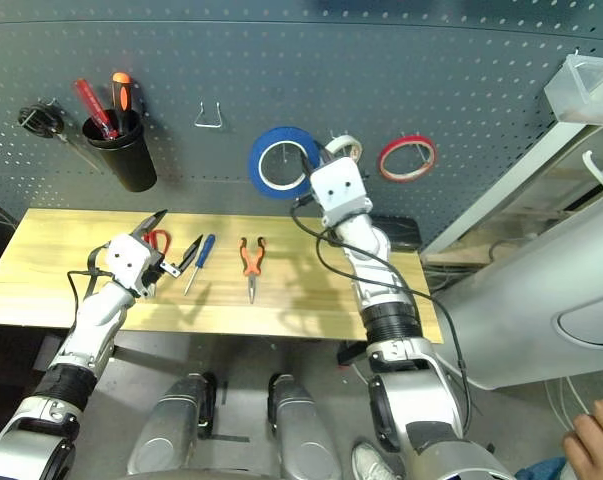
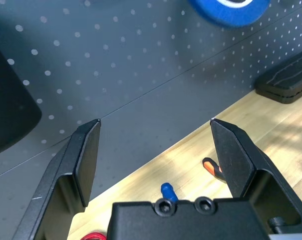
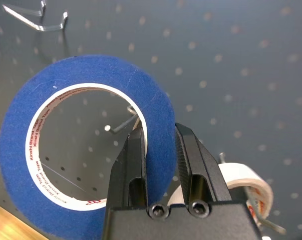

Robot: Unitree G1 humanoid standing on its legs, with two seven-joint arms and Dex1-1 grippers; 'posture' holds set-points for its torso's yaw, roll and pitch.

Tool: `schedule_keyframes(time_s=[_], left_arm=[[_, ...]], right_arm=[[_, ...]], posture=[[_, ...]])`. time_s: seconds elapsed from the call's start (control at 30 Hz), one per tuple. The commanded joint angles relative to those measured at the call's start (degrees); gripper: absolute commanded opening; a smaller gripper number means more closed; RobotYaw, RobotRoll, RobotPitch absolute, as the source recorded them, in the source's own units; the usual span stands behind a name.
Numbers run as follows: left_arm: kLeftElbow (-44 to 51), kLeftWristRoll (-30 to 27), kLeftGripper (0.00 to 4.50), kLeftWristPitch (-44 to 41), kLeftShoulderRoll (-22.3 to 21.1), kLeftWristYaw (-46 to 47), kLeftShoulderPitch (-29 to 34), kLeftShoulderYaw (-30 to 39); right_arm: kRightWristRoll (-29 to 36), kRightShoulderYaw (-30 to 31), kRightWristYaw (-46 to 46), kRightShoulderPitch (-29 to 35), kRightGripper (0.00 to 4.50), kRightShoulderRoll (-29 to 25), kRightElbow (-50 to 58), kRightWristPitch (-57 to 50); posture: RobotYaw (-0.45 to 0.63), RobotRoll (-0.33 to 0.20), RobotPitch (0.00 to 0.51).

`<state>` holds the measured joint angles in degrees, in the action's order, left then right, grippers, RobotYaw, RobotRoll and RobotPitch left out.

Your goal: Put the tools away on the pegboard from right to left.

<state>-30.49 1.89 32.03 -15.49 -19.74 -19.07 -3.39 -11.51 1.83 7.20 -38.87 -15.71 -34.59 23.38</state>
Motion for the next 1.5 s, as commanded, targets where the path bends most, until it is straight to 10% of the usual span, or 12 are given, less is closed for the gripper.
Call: schedule_keyframes(time_s=[0.03,0.3,0.67,1.07,1.5], left_arm=[[-1.0,0.6,4.50,0.0,0.0,-0.4,0.3,-0.5],[1.7,-5.2,4.50,-1.0,2.1,-4.6,1.6,-0.2],[3.4,-8.0,4.50,-3.0,2.5,-9.4,1.9,-0.1],[0.4,-4.5,4.50,-3.8,1.6,-7.5,1.4,-0.4],[0.0,2.5,4.50,-21.3,-0.3,-2.4,0.2,-1.7]], right_arm=[[-1.3,0.7,-2.8,-1.7,0.73,0.9,-4.0,-1.3],[-0.7,-0.2,-5.5,-2.5,0.73,0.6,-5.7,-1.1],[3.4,-0.7,-0.1,7.5,4.41,-1.6,5.4,0.0],[7.3,1.8,11.5,22.1,4.49,-2.1,17.6,-12.2],[16.7,-7.9,3.3,4.8,4.49,9.1,-5.8,-40.6]], posture=[[0.10,0.000,0.183],[0.09,0.000,0.184],[0.08,0.000,0.184],[0.07,0.000,0.183],[0.09,0.000,0.209]])
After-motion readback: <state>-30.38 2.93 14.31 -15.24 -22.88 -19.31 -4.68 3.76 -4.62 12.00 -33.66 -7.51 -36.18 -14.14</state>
